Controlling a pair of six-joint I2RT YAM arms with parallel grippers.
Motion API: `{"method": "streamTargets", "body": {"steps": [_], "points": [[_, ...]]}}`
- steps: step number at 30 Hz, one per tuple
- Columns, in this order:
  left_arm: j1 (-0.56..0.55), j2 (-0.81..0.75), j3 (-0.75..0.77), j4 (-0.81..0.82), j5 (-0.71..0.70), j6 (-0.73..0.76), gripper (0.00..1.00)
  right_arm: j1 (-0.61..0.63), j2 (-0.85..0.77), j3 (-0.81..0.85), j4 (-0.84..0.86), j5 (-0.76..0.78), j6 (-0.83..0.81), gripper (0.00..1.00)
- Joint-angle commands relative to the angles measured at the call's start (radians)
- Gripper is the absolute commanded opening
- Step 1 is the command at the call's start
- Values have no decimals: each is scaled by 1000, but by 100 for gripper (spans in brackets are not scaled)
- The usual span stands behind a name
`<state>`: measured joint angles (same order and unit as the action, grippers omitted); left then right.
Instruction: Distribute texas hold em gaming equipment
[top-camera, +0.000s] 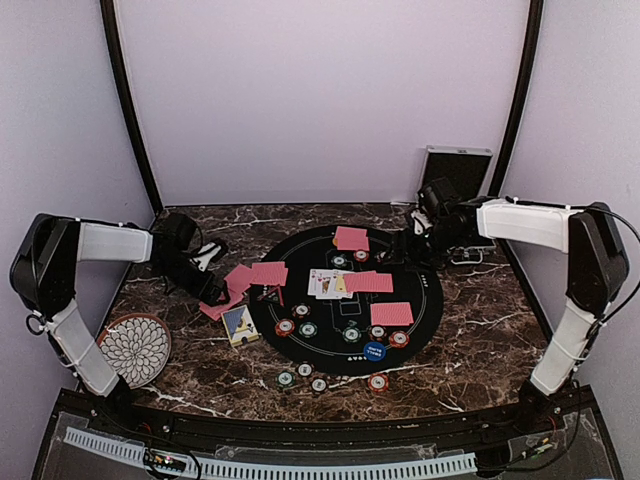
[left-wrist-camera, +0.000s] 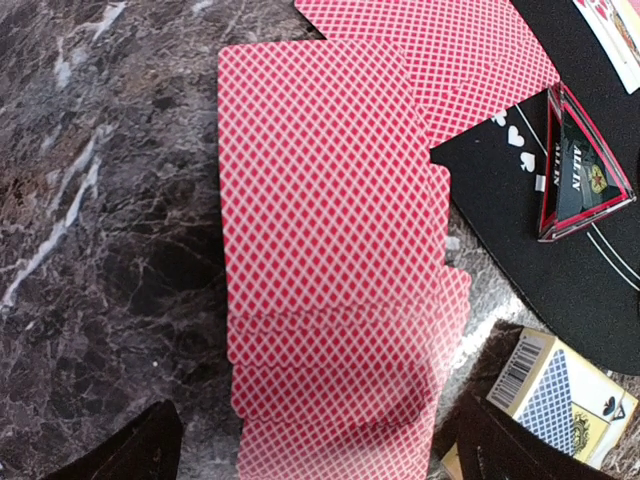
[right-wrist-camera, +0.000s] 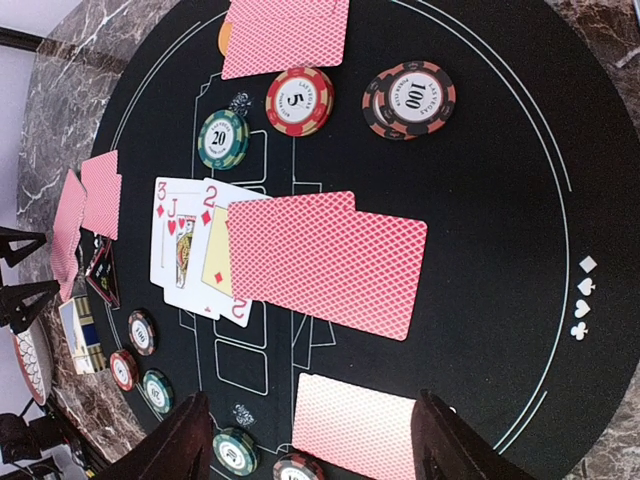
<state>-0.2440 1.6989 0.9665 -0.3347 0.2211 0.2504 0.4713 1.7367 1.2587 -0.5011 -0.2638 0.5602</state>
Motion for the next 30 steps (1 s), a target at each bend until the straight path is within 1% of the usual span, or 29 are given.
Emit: {"method": "streamTargets", "body": {"steps": [1, 6, 10, 13, 19, 22, 25, 27, 30], "points": [[36, -69, 42, -40, 22, -2, 99, -1, -52, -7, 22, 20, 10, 70], [59, -92, 70, -12, 46, 5, 99, -5, -59, -12, 30, 30, 14, 72], [56, -17, 169, -35, 135, 9, 99, -5, -60, -14, 34, 29, 19, 72], [42, 35, 233, -16, 136, 29, 99, -5, -66, -21, 33, 30, 25, 73], [-4, 128, 286, 4, 95, 148, 99, -5, -76, -11, 18, 37, 23, 75], [-32, 154, 283, -5, 89, 212, 99, -5, -74, -3, 18, 33, 24, 76], [-66, 161, 248, 8, 54, 323, 99, -6, -73, 1, 22, 22, 24, 76], [-71, 168, 239, 18, 47, 368, 99, -6, -72, 1, 23, 17, 24, 76], [-73, 204, 265, 7, 31, 397, 99, -7, -73, -2, 22, 15, 23, 76]]}}
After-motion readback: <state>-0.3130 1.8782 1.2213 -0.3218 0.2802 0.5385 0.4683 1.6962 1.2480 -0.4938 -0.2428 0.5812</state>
